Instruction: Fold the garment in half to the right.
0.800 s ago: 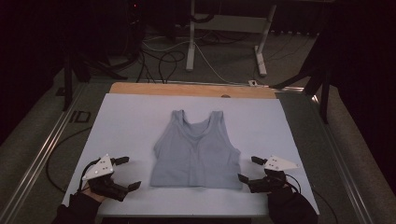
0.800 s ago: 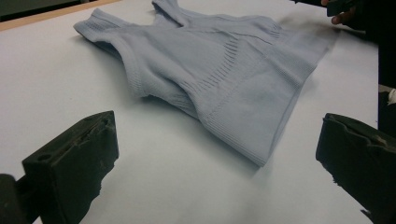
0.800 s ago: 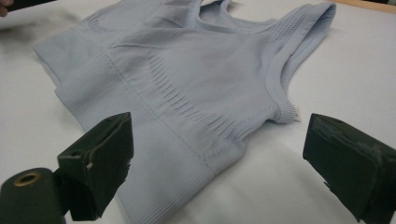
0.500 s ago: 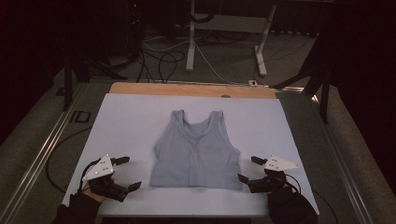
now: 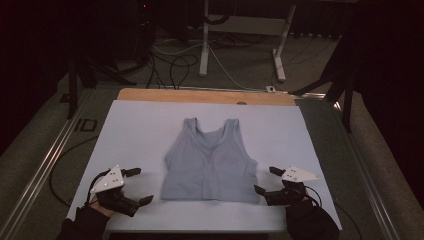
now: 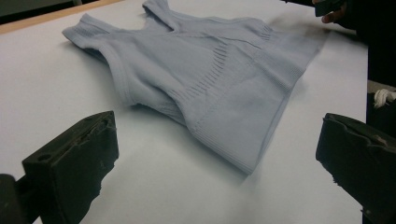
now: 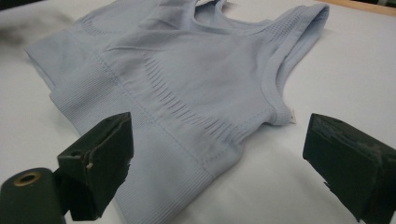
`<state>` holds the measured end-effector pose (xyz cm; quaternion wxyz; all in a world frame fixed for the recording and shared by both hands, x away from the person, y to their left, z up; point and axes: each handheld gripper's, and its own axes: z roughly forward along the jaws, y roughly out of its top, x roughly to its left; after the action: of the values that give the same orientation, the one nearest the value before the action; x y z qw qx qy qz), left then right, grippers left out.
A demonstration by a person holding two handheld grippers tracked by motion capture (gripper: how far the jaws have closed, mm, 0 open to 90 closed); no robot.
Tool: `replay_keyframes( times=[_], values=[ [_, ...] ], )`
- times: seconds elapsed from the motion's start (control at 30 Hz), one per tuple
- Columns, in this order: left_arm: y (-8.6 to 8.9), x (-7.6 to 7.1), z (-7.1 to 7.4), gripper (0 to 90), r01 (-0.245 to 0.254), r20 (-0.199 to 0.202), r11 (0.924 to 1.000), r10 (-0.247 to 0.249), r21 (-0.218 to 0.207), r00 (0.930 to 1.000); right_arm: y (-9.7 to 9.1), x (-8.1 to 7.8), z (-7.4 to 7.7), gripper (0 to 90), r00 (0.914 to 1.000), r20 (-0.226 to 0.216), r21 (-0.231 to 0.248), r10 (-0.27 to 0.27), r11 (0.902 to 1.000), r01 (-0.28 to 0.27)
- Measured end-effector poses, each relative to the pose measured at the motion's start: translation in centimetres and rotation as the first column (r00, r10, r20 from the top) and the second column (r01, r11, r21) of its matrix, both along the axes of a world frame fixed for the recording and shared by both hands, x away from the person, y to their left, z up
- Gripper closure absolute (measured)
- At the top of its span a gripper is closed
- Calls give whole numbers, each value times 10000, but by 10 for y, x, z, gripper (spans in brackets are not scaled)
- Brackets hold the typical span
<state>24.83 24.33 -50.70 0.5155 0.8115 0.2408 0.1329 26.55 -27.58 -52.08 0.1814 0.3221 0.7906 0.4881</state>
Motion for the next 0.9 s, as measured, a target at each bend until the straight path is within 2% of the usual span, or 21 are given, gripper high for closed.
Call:
replay_keyframes(
  times=[0.2, 0.27, 0.3, 0.4, 0.53, 0.63, 0.67, 0.9],
  values=[
    [-4, 0, 5, 3, 180, 11, 9998, -180, 21, 9998, 6, -1, 11, 88, 9999, 126, -53, 44, 10000, -44],
    [-5, 1, 7, 3, 195, -12, 9998, -195, -86, 9998, 10, 1, 15, 88, 9997, 165, -210, 205, 9996, -202],
    [-6, 2, 8, 3, 227, -24, 9997, -227, -59, 9997, 15, 2, 22, 88, 9992, 265, -507, 285, 9983, -271],
    [-10, 3, 12, 3, 295, -23, 9996, -295, 37, 9996, 18, 5, 29, 88, 9989, 283, -384, 379, 9986, -368],
    [-12, 5, 25, 3, 389, 4, 9992, -389, 70, 9992, 26, 16, 47, 88, 9966, 487, -432, 663, 9970, -642],
    [-13, 6, 30, 3, 395, 58, 9991, -396, 155, 9992, 30, 21, 54, 88, 9953, 578, -276, 783, 9967, -768],
    [-14, 6, 32, 2, 390, 91, 9991, -391, 180, 9992, 33, 26, 61, 88, 9937, 703, -245, 871, 9960, -856],
    [-18, 5, 43, 3, 460, 161, 9982, -467, 397, 9988, 49, 41, 76, 88, 9895, 965, -380, 1071, 9939, -1039]
  ],
)
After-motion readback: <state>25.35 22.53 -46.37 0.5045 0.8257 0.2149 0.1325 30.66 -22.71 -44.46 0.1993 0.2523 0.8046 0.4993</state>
